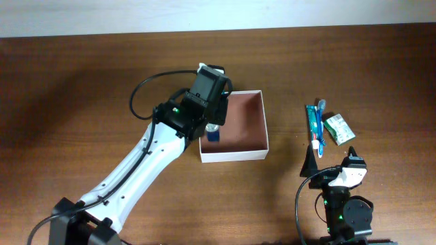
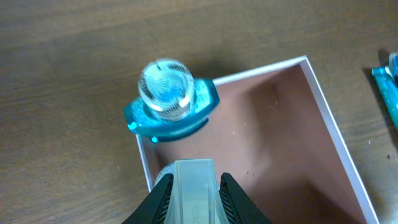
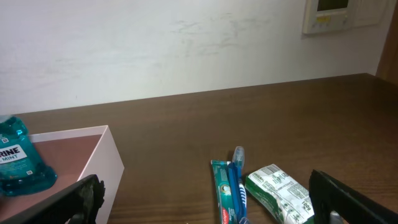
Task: Pack container
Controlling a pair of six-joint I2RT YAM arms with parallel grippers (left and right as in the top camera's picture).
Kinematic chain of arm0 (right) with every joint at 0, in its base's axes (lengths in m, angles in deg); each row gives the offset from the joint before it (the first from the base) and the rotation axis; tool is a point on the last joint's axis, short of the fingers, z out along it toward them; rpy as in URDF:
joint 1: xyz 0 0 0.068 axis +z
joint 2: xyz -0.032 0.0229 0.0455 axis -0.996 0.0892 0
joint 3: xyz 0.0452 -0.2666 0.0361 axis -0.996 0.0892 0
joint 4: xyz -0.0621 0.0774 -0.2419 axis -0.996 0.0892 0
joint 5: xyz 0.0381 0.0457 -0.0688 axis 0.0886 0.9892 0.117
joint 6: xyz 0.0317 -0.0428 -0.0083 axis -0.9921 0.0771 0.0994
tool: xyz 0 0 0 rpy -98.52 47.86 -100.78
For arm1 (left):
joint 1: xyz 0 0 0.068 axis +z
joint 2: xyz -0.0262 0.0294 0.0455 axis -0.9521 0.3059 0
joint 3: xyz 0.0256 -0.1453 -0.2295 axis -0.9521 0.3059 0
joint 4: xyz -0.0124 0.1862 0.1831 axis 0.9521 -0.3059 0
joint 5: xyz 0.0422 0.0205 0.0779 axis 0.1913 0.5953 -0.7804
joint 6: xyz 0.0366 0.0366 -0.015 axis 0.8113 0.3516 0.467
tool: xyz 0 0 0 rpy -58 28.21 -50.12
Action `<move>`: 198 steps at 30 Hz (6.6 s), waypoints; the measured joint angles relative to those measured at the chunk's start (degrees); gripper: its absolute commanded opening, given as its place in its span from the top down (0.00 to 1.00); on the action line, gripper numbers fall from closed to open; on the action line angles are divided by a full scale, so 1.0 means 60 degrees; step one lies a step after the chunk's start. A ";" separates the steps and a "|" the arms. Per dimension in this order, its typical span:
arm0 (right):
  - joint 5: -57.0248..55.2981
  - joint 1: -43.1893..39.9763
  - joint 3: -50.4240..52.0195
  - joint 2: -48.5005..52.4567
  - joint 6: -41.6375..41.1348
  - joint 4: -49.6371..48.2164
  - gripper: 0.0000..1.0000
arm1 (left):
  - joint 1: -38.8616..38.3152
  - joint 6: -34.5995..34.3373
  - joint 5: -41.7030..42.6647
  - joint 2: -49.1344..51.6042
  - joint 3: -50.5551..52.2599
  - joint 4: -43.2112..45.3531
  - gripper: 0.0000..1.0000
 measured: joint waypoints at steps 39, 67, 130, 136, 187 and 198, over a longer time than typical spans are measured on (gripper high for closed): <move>0.0000 0.0000 0.0000 0.0000 0.0000 0.0000 0.02 | 0.0000 0.0266 -0.0317 0.0004 0.1228 0.1067 0.78; 0.0000 0.0000 0.0000 0.0004 0.0004 0.0000 0.02 | 0.0182 0.0299 -0.0313 0.0317 0.1228 0.0867 0.45; -0.0004 0.0000 0.0000 0.0000 -0.0004 0.0000 0.02 | -0.2539 0.2062 0.0098 -0.0372 0.1228 -0.1282 0.99; -0.0004 0.0000 0.0000 0.0000 0.0000 0.0000 0.02 | -0.2539 0.2732 -0.0240 -0.0368 0.1228 -0.1188 0.99; 0.0000 0.0000 0.0000 0.0000 -0.0007 0.0000 0.01 | -0.2091 0.6517 -0.2466 0.1381 0.1228 -0.0925 0.99; 0.0000 0.0000 0.0000 0.0000 -0.0007 0.0000 0.01 | -0.2098 0.6320 -0.2823 0.1381 0.1228 -0.1341 0.99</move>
